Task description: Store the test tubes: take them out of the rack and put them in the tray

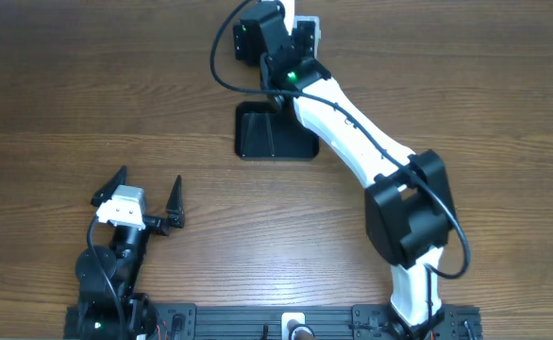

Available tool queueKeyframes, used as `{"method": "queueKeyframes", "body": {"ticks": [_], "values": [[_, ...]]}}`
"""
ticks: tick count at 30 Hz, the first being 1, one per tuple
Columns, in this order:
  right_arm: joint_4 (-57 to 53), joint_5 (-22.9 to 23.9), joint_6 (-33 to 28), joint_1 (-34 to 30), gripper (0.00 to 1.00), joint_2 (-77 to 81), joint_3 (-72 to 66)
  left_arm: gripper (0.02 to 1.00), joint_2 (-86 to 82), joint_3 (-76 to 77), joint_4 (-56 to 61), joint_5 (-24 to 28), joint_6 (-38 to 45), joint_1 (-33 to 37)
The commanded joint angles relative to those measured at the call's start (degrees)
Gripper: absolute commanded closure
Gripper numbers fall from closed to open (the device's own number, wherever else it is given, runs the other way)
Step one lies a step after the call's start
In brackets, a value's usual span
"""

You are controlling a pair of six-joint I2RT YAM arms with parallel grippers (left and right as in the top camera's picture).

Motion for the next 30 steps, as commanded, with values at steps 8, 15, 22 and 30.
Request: {"method": "queueKeyframes", "body": {"ticks": [8,15,22,30], "values": [[-4.59,1.44,0.09,-2.36,0.007,10.84,12.98,0.018,-0.35,-0.35,0.00,0.72,0.85,0.35],[-4.66,1.22,0.92,-3.96,0.007,12.50,13.31,0.018,-0.35,-0.35,0.00,0.74,0.85,0.35],[-2.75,1.18,0.90,-3.98,0.012,14.21,13.31,0.018,-0.35,-0.35,0.00,0.74,0.83,0.35],[-1.42,0.79,-0.15,-3.98,0.040,14.47,13.31,0.018,-0.35,-0.35,0.00,0.74,0.85,0.35]]}}
